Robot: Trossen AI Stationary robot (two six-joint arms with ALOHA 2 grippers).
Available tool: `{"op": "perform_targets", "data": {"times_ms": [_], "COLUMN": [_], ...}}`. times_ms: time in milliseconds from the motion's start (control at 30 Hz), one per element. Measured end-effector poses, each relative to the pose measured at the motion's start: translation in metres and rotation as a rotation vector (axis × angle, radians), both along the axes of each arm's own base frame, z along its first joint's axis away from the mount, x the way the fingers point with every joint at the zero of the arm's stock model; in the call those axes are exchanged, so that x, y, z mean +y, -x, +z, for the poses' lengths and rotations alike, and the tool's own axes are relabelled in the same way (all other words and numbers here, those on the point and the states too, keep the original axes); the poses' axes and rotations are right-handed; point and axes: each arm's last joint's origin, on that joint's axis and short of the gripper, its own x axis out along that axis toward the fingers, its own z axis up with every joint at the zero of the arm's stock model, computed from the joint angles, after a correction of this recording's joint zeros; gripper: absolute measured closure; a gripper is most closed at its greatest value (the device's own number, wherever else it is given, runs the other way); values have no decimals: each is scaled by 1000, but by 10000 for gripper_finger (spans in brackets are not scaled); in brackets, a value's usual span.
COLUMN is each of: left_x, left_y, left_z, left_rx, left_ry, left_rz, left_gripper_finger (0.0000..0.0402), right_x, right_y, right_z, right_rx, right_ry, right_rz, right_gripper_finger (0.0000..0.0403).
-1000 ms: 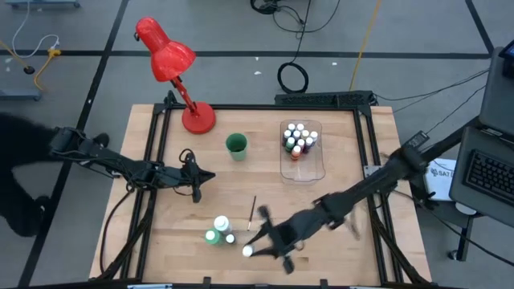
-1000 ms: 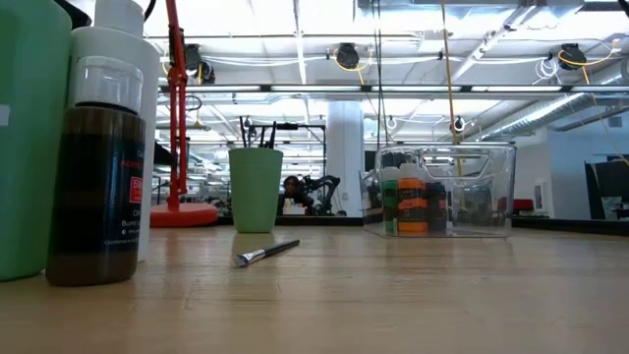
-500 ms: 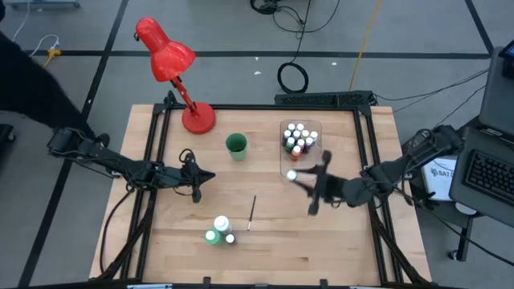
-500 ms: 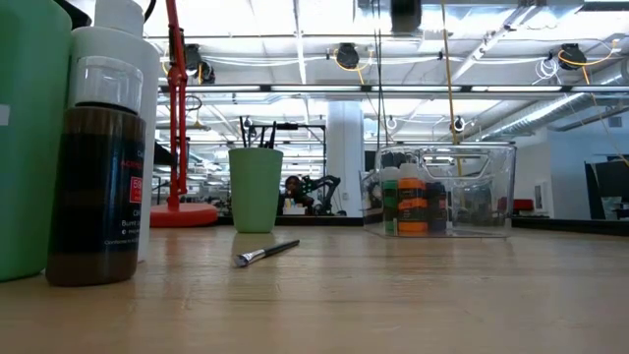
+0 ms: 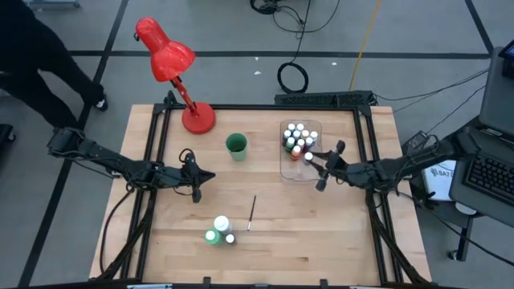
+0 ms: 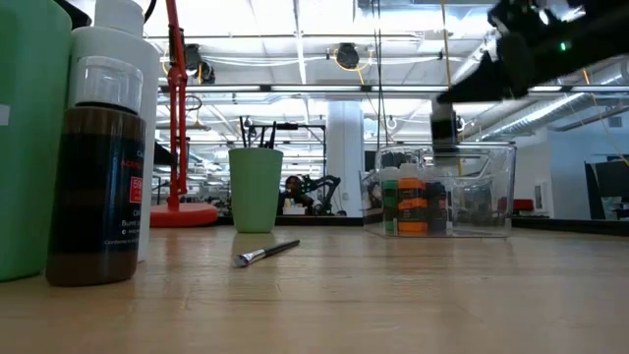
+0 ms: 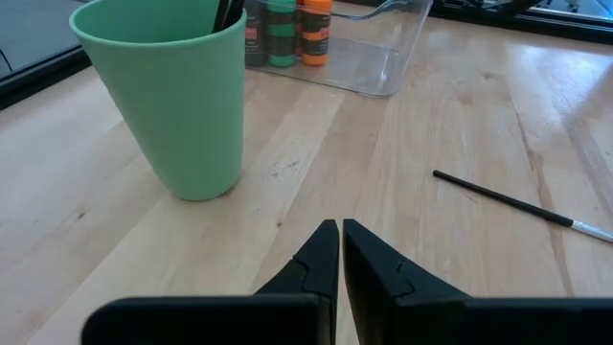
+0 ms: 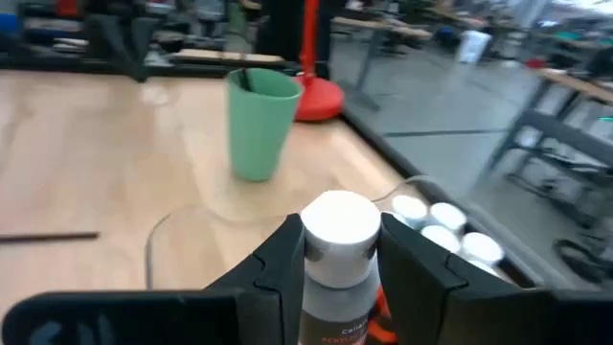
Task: Pick & Place Paint Supplies
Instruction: Put the gray paint bottle into the transparent bin
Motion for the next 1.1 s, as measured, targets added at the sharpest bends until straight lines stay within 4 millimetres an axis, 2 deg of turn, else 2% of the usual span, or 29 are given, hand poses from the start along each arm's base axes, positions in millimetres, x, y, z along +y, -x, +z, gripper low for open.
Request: {"op": "perform_targets", "data": {"times_ms": [100,267,433,667,933,1100], "left_x": [0,0,0,0,0,0], "left_y": [0,0,0,0,0,0], "left_z": [0,0,0,0,0,0], "left_rx": [0,-2,-2,-2,-3,-3], "left_ry": [0,7,9,9,12,12], "left_rz": [0,3,4,4,5,5], "left_gripper_finger": [382,382,382,382,382,382], "right_x": [-7,-17,-28,-40,-47,-48], "right_y": [5,9,7,6,10,17], "right_z": [-10,-12,-18,-37,-46,-60], "right_rx": [11,-10,16,87,-65,-36], "right_ry": [-14,-54,-88,-104,-118,-141], "right_rz": [62,110,25,-53,70,51], "right_gripper_finger": [304,304,304,304,304,304]}}
